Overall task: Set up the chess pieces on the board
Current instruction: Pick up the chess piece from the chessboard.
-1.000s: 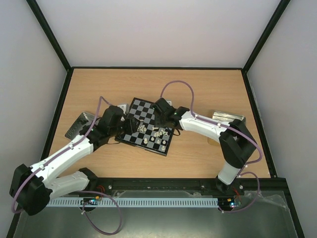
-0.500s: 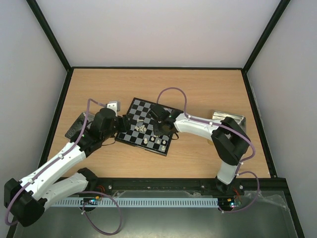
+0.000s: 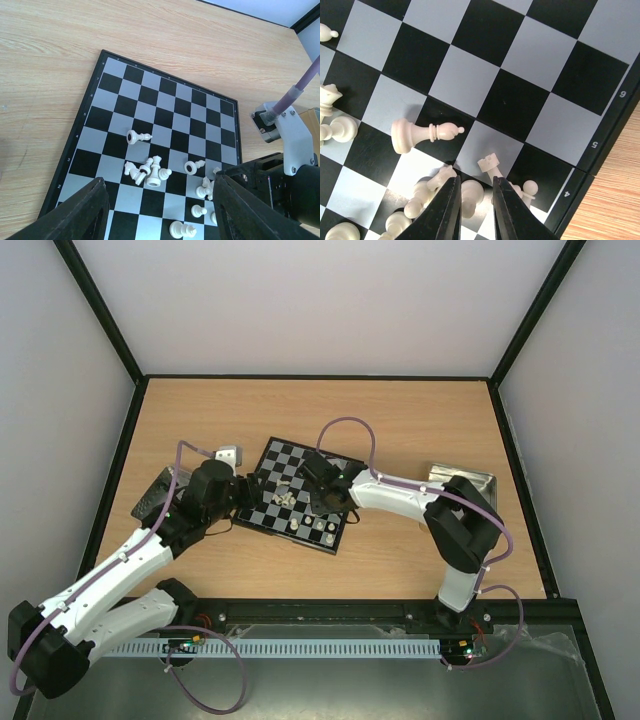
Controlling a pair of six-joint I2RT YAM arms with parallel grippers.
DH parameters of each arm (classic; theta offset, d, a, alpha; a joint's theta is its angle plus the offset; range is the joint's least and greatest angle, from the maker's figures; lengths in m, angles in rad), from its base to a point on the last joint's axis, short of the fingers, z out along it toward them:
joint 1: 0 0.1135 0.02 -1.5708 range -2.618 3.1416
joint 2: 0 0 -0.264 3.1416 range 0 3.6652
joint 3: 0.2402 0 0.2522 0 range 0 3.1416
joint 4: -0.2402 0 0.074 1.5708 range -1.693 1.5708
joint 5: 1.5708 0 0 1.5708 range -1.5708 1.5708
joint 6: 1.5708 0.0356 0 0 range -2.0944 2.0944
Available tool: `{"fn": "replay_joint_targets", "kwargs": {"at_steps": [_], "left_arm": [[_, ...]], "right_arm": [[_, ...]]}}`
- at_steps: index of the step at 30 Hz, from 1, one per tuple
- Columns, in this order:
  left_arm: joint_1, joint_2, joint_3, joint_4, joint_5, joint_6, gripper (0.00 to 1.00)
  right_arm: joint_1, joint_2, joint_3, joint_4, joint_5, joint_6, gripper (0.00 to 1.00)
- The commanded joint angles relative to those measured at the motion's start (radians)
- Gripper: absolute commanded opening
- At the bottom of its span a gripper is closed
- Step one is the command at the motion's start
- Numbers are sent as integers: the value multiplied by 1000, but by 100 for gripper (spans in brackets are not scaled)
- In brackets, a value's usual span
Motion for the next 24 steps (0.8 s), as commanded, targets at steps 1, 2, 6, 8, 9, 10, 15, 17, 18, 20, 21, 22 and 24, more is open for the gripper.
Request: {"fn": "replay_joint_targets", "kwargs": {"at_steps": [1, 2, 6, 8, 9, 10, 15, 17, 18, 20, 21, 22, 24], "left_arm": [[6, 0, -11, 14, -8, 16, 59], [6, -1, -11, 14, -8, 16, 59], [5, 1, -12, 14, -7, 14, 59], [5, 5, -11, 14, -5, 16, 59], [5, 7, -11, 14, -5, 16, 59], [6, 8, -10, 13, -4, 16, 59], [4, 14, -9, 11, -2, 18, 59], [5, 15, -8, 11, -3, 18, 59], [6, 14, -8, 11, -3, 18, 59], [5, 17, -8, 11, -3, 17, 59], [5, 17, -8, 11, -2, 18, 59], [5, 18, -9, 11, -3, 17, 59], [5, 22, -7, 11, -3, 19, 59]], "right_arm": [[8, -34, -11, -34, 84, 26, 18], [8, -45, -17, -33, 102, 32, 18], [-2, -86, -52, -13, 144, 59, 16], [-13, -90, -65, -7, 130, 57, 15], [-17, -90, -71, -4, 116, 53, 15], [-21, -88, -77, -1, 102, 46, 15], [-29, -66, -89, 20, 14, -2, 18], [-31, -58, -88, 24, 4, -14, 20], [-32, -57, -89, 27, 0, -17, 20], [-35, -52, -89, 33, -4, -21, 21], [-37, -49, -88, 37, -5, -24, 20], [-39, -46, -87, 41, -6, -28, 20], [-43, -38, -84, 45, -8, -37, 20]]}}
